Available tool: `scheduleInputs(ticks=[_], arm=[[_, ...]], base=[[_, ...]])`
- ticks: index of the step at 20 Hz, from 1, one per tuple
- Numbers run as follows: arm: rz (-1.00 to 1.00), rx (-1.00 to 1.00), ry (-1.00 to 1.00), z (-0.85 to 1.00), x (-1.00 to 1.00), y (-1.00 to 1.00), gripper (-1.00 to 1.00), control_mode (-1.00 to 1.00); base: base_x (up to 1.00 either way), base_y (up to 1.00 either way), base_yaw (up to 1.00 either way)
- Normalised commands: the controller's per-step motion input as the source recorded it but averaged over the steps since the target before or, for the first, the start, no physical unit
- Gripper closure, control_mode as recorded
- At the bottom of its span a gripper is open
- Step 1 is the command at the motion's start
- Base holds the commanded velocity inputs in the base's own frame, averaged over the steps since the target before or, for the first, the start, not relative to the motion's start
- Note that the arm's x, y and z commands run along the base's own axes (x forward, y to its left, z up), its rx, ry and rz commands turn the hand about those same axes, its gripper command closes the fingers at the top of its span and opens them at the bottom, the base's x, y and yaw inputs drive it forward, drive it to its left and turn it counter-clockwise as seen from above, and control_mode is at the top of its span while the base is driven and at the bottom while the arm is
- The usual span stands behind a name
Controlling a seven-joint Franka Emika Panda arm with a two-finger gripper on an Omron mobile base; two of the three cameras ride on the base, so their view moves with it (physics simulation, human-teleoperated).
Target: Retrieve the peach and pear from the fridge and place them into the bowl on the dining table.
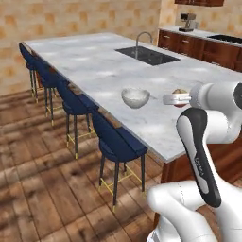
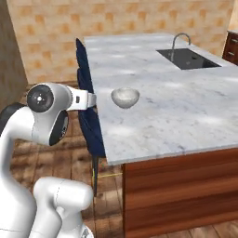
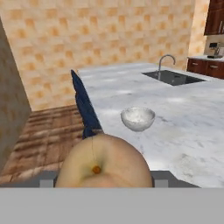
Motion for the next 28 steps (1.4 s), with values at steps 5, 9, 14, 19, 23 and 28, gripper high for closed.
scheduleInputs(ticks=[5, 9, 14, 19, 23, 28], arm=[[0.0, 0.0, 0.0, 0.0, 0.0, 0.0, 1.0, 1.0], [0.0, 0.0, 0.0, 0.0, 0.0, 0.0, 1.0, 1.0], [0.0, 0.0, 0.0, 0.0, 0.0, 0.0, 1.0, 1.0], [0.0, 0.0, 0.0, 0.0, 0.0, 0.0, 1.0, 1.0], [0.0, 0.0, 0.0, 0.0, 0.0, 0.0, 1.0, 1.0], [0.0, 0.0, 0.0, 0.0, 0.0, 0.0, 1.0, 1.0]], base=[[0.38, 0.76, -0.59], [0.74, 0.96, -0.57], [0.8, 0.99, -0.52], [0.82, 0.78, -0.49], [0.67, 0.66, -0.45], [0.55, 0.42, -0.33]])
